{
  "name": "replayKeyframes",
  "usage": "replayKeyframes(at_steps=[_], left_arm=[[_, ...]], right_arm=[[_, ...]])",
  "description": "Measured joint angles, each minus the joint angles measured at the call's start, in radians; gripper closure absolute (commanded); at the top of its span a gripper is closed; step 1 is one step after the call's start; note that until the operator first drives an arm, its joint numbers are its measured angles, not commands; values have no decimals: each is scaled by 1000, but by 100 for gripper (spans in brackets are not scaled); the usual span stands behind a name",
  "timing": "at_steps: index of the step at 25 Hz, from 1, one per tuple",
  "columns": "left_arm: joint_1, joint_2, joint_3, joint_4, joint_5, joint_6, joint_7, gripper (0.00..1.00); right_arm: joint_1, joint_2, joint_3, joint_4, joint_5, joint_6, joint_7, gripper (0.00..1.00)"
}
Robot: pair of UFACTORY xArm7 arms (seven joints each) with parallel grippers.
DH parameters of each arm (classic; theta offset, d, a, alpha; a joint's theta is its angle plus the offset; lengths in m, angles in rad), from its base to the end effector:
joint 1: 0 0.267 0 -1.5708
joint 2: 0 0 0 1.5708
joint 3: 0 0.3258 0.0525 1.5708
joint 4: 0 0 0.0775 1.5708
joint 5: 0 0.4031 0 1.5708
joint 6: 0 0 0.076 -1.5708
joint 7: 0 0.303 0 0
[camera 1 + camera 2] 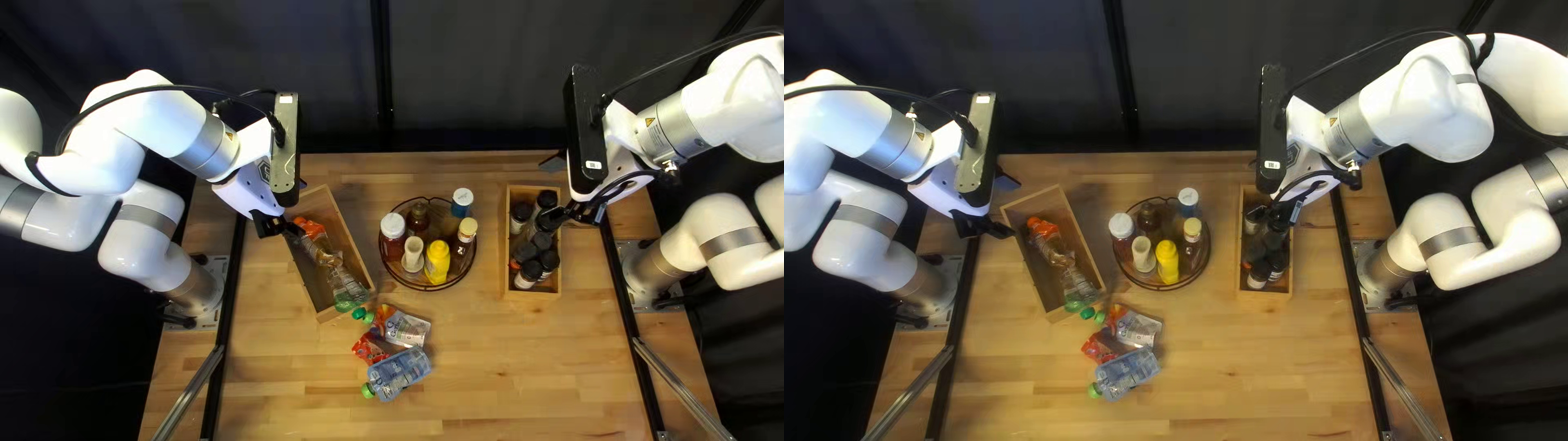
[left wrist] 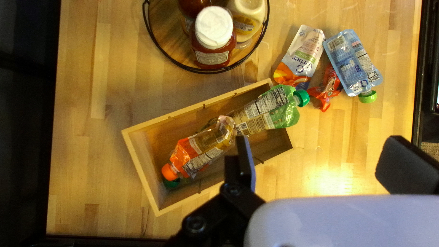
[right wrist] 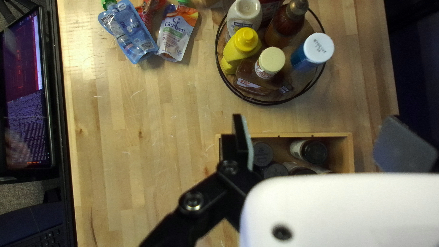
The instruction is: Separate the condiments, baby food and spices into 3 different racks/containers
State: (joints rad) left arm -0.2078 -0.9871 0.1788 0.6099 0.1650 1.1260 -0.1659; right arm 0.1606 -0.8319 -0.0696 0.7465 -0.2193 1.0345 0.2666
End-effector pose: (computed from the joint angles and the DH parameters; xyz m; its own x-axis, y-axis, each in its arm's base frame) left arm 0.3670 0.0108 0.3367 0.8940 0.0643 0.4434 0.0430 -0.9974 0.0580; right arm 0.4224 -0.0066 0.3880 0.8406 -0.0828 0.5353 -0.1151 -0.9930 0.0270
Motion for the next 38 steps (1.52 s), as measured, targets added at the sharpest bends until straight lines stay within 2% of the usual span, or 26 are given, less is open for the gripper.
replayKeyframes(at_steps=[4, 7, 15, 24, 30, 38], left_arm=[[-3, 34, 12, -13, -4, -60, -5, 0], [-25, 133, 24, 5, -21, -112, -9, 0], [-160, 450, 41, 141, -152, -151, 19, 0], [-288, 734, 2, 211, -279, -224, 69, 0], [-352, 950, -74, 318, -218, -262, -91, 0], [-436, 1088, -120, 384, -19, -265, -426, 0]], right_arm=[[0, 0, 0, 0, 0, 0, 0, 0], [0, 0, 0, 0, 0, 0, 0, 0], [0, 0, 0, 0, 0, 0, 0, 0], [0, 0, 0, 0, 0, 0, 0, 0], [0, 0, 0, 0, 0, 0, 0, 0], [0, 0, 0, 0, 0, 0, 0, 0]])
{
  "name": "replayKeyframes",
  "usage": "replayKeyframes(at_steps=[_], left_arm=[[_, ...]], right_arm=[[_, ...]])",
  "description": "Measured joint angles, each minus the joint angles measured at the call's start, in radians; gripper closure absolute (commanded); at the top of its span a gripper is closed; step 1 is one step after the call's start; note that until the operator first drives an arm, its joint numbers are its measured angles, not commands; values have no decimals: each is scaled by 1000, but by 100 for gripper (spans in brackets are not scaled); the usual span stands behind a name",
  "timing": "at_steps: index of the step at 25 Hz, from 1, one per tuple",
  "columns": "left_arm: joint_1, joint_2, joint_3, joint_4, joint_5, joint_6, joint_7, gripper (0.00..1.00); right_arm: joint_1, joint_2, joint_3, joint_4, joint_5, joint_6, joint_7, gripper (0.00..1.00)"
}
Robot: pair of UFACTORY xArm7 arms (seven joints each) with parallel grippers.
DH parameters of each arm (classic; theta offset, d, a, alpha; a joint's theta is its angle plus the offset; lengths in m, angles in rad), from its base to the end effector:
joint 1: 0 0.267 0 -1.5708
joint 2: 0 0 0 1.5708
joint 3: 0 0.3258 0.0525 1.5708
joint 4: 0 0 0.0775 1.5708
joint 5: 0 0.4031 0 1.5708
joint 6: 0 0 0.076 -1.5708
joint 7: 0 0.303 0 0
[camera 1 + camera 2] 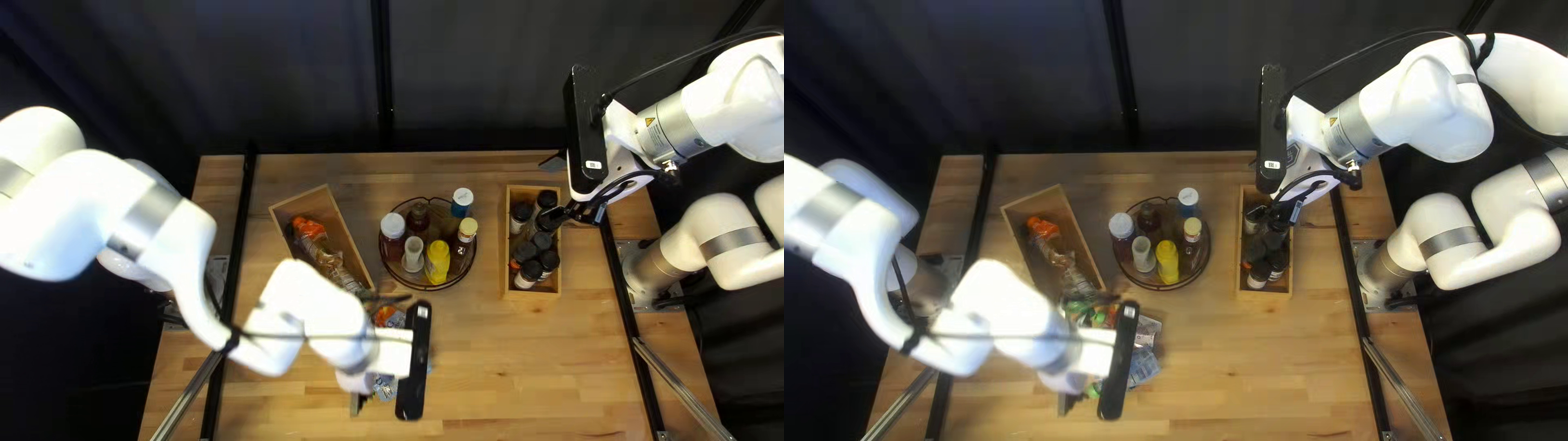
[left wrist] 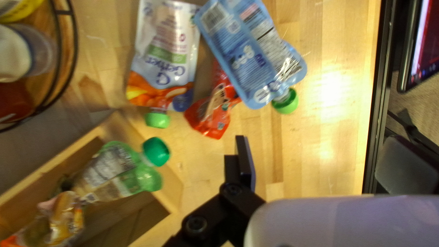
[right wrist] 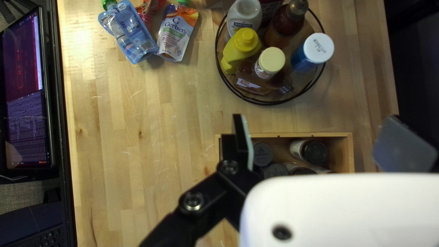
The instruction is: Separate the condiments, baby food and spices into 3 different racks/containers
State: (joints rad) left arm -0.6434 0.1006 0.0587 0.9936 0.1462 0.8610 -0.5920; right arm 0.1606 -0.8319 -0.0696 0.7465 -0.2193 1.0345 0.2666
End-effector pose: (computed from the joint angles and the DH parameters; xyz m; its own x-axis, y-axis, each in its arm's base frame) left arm 0.4606 -0.2724 0.0948 0.9920 -0.0900 0.0883 -0.0825 -0.9930 -0.0844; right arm 0.4224 -0.0066 0.3880 0.8406 -0.0828 0.5353 -0.1151 -0.9930 0.0270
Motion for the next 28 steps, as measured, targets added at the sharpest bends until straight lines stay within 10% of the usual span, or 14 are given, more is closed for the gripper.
replayKeyframes(at_steps=[23, 25, 26, 27, 28], left_arm=[[-73, 386, 42, 236, 208, 6, -260, 0], [-69, 397, 42, 242, 204, 7, -259, 16], [-68, 399, 43, 242, 203, 8, -260, 72], [-68, 399, 43, 241, 203, 9, -261, 100], [-67, 400, 44, 240, 202, 9, -262, 100]], right_arm=[[0, 0, 0, 0, 0, 0, 0, 0], [0, 0, 0, 0, 0, 0, 0, 0], [0, 0, 0, 0, 0, 0, 0, 0], [0, 0, 0, 0, 0, 0, 0, 0], [0, 0, 0, 0, 0, 0, 0, 0]])
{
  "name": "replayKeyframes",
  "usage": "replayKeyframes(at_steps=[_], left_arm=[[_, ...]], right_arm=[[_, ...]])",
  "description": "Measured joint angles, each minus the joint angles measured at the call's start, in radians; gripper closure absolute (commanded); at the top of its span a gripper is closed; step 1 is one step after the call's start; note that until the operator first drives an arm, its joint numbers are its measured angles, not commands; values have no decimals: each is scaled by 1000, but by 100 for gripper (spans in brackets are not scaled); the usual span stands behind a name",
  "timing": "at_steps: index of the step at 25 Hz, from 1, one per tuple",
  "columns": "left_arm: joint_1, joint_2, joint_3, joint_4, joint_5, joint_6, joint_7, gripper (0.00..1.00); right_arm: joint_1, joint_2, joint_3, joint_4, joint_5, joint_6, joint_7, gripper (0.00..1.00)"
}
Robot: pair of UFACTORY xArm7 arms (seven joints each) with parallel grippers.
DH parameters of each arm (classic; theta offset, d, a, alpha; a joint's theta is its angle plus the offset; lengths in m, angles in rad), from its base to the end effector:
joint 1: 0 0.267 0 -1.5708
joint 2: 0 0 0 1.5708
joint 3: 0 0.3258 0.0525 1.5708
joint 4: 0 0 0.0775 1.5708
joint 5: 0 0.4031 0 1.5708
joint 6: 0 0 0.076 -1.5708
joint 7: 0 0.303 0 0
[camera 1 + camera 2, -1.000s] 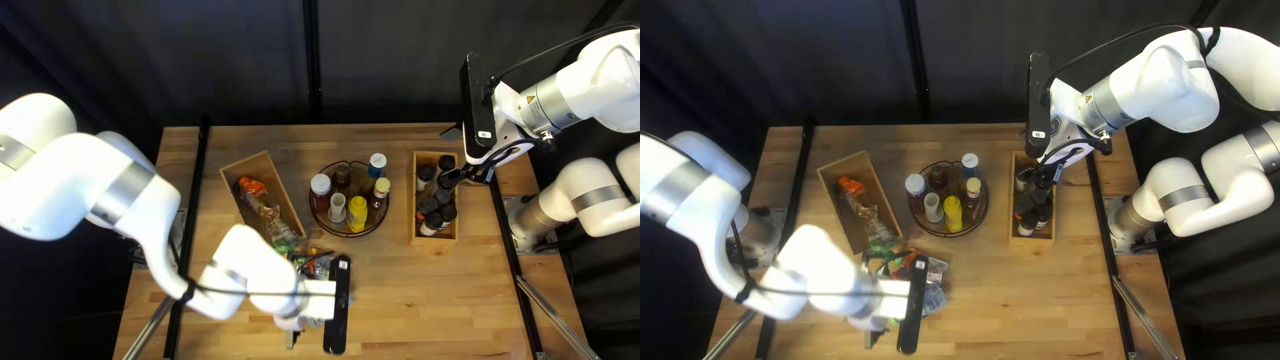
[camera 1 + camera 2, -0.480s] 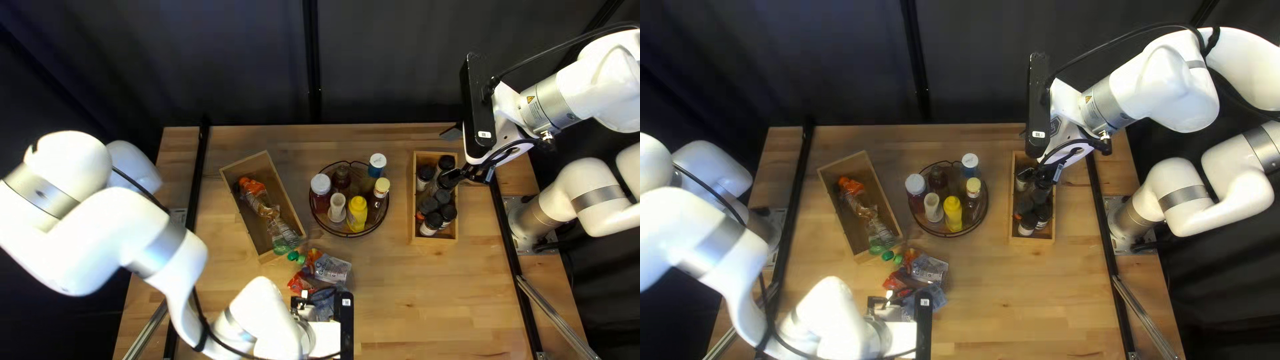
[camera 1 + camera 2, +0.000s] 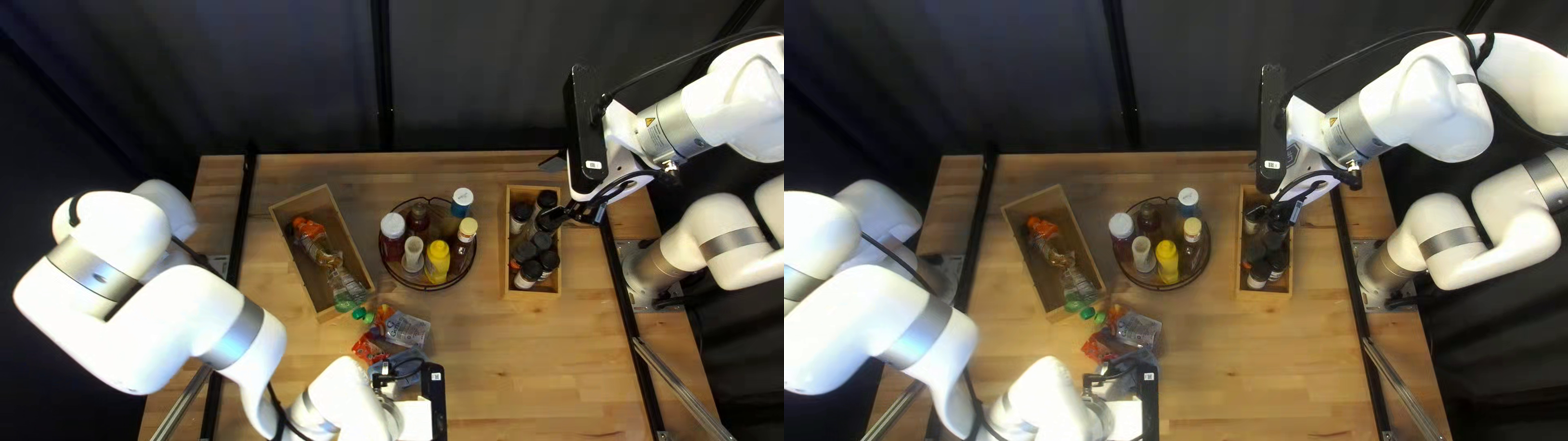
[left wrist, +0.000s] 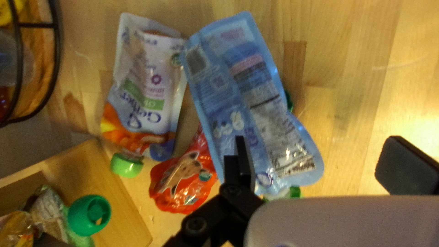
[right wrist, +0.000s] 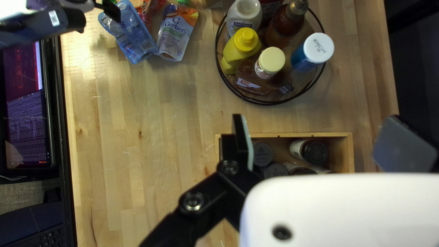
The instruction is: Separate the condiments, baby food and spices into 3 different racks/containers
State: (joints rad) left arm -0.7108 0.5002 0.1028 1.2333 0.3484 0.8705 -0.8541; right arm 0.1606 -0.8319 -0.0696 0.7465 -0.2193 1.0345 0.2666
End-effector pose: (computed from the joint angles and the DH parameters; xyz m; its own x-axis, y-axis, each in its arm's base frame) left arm 0.5101 -0.2705 -0.0185 0.9952 -0.0228 0.0948 0.0078 -0.9508 -0.3099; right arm 0.4224 -0.0066 0.3880 0.8406 -0.0828 0.5353 -0.1151 -0.9930 0.0270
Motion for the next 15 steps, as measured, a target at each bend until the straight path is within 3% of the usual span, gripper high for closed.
replayKeyframes(at_steps=[7, 15], left_arm=[[-2, -4, 5, -12, -1, 16, -16, 100], [-12, -93, 12, -9, -5, 146, -19, 100]], right_arm=[[0, 0, 0, 0, 0, 0, 0, 0], [0, 0, 0, 0, 0, 0, 0, 0]])
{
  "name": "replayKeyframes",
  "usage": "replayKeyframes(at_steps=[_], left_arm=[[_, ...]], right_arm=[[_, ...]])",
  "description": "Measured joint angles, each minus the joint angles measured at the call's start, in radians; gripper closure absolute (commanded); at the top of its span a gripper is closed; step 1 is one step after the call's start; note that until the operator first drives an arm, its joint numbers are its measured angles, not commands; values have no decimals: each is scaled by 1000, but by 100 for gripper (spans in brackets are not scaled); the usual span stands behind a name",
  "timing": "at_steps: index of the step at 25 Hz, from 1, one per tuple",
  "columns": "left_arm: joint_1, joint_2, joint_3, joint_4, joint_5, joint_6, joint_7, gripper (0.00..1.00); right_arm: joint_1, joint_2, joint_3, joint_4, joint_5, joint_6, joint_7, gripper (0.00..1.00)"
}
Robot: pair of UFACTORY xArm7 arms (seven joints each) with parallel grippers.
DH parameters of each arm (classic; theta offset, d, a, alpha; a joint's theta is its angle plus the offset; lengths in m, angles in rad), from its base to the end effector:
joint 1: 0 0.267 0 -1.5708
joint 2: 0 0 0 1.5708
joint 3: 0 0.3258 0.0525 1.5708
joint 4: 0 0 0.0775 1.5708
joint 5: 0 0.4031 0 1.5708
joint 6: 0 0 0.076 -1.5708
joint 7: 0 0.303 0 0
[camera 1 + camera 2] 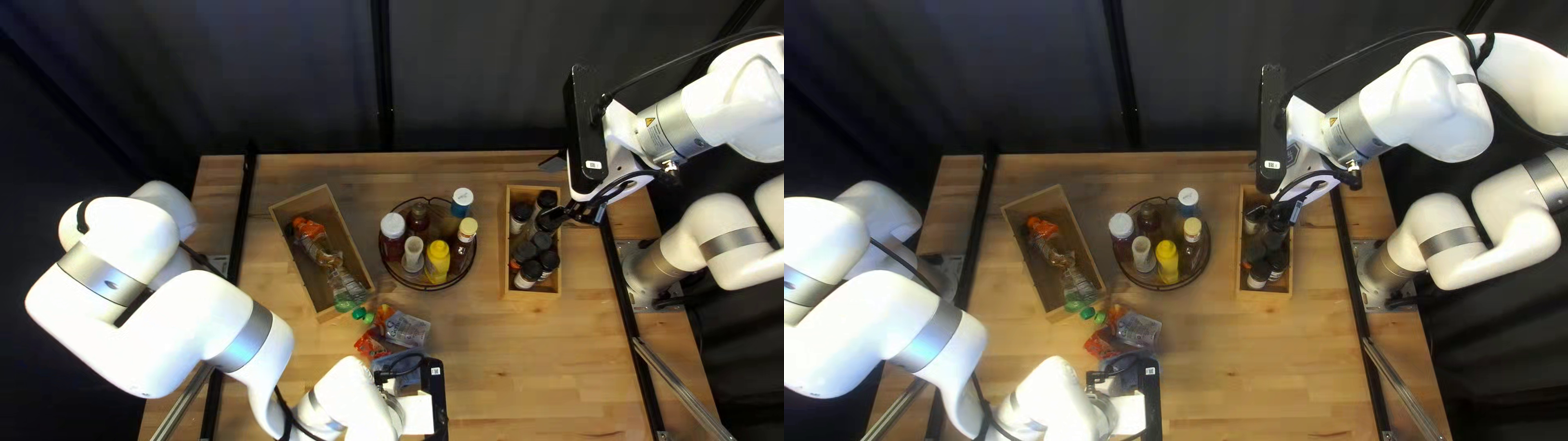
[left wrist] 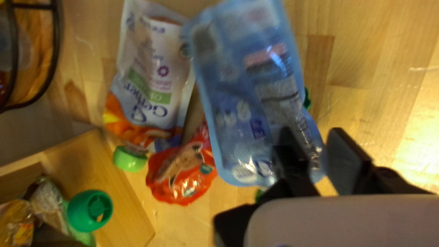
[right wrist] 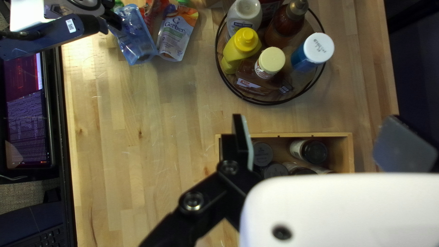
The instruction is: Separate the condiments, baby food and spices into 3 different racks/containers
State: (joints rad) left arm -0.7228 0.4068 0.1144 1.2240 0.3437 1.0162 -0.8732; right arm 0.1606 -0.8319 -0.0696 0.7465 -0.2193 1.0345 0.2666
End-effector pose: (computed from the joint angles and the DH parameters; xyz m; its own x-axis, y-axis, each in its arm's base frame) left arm 0.4955 -0.2487 0.0282 0.9965 0.0339 0.0762 0.0591 -0.9317 -0.3583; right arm 0.4224 -0.0066 0.3880 0.8406 -0.0828 0.5353 -0.1151 -0.9930 0.0270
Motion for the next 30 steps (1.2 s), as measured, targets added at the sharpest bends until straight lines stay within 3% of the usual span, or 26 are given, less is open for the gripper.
replayKeyframes(at_steps=[9, 25, 26, 27, 28, 30], left_arm=[[9, -186, 24, 8, 18, 206, 65, 100], [136, -678, 143, -389, 156, 343, 78, 100], [139, -684, 144, -398, 157, 338, 72, 84], [139, -683, 144, -400, 154, 334, 66, 25], [137, -676, 143, -398, 148, 331, 60, 2], [127, -652, 137, -377, 123, 327, 48, 0]], right_arm=[[0, 0, 0, 0, 0, 0, 0, 0], [0, 0, 0, 0, 0, 0, 0, 0], [0, 0, 0, 0, 0, 0, 0, 0], [0, 0, 0, 0, 0, 0, 0, 0], [0, 0, 0, 0, 0, 0, 0, 0], [0, 0, 0, 0, 0, 0, 0, 0]])
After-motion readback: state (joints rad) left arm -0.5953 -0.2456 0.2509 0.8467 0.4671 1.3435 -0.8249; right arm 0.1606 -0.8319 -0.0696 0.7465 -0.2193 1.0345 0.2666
